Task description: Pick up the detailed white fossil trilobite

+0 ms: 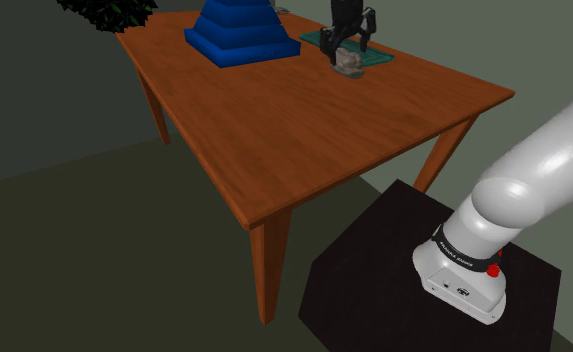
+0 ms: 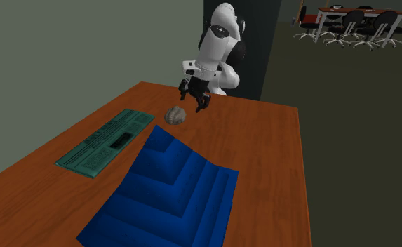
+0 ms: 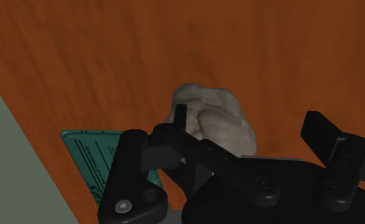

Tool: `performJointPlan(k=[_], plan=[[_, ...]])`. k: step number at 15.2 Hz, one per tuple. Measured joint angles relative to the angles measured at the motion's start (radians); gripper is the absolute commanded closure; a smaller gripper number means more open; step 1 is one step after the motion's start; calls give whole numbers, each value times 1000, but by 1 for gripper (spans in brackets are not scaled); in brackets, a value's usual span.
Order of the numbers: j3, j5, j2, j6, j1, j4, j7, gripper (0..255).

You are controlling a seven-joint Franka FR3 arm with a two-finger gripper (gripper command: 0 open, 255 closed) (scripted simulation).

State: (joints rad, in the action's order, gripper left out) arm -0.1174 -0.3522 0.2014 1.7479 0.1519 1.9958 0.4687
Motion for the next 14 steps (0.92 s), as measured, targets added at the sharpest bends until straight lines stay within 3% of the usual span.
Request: performJointPlan(k=[7,14], plan=[[-17,-216,-280,-115,19,-313,156,0],[-12,-250,-315,-71,20,-282,211,0]])
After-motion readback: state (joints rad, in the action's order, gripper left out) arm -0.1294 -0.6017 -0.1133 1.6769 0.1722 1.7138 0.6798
